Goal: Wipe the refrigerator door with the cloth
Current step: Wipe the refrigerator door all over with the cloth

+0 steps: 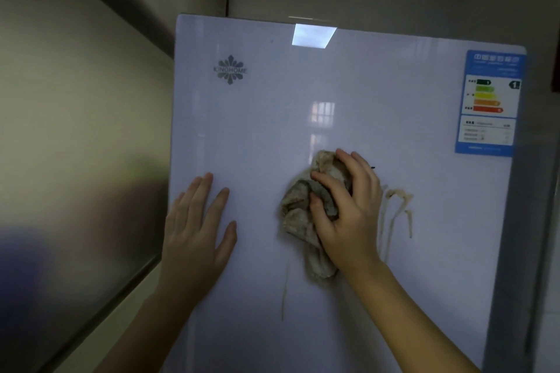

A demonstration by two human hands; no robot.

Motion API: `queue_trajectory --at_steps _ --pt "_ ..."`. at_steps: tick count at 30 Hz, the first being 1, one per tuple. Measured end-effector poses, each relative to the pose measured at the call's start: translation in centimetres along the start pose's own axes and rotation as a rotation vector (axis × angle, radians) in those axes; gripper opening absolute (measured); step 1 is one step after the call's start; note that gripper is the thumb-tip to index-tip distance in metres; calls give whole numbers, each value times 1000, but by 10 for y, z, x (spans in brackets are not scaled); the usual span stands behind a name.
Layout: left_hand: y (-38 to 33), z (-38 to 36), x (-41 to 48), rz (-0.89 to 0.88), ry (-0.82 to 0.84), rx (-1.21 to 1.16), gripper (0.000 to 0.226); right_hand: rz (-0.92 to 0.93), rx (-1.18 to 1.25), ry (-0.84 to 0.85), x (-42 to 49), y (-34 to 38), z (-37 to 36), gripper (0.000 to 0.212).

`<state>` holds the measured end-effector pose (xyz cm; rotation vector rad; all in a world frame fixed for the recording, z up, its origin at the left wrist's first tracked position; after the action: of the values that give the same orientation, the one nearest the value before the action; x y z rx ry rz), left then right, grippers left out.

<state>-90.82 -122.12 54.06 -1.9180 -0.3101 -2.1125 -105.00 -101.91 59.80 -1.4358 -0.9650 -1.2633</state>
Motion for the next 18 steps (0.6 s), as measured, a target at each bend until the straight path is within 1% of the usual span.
queue_trajectory --at_steps 4,8,10,13,16,18 --pt "1 2 1 -11 5 18 54 73 -10 -25 1 -1 -4 28" --pt "3 1 -1 -26 6 28 54 82 -7 -13 -6 -6 -8 21" --pt "4 0 -1 -23 14 20 55 79 -10 5 -10 -7 -6 25" --pt "4 -1 -1 -13 28 15 57 121 -31 27 -15 -10 -3 38" --pt "3 -1 -2 -19 32 5 57 134 -66 34 -20 -18 3 36" --pt "3 -1 -1 -20 30 -8 57 95 -91 7 -20 -23 7 33"
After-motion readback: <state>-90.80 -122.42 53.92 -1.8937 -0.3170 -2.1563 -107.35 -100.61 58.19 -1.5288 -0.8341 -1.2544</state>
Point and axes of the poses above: each hand's wrist, its own x-axis towards the middle knuckle, its own z-axis out of the back of the hand, y = z × x, the point moved 1 cm from there along x, towards the middle knuckle, and after that the axes turned 5 degrees about z, right-handed, at the moved point
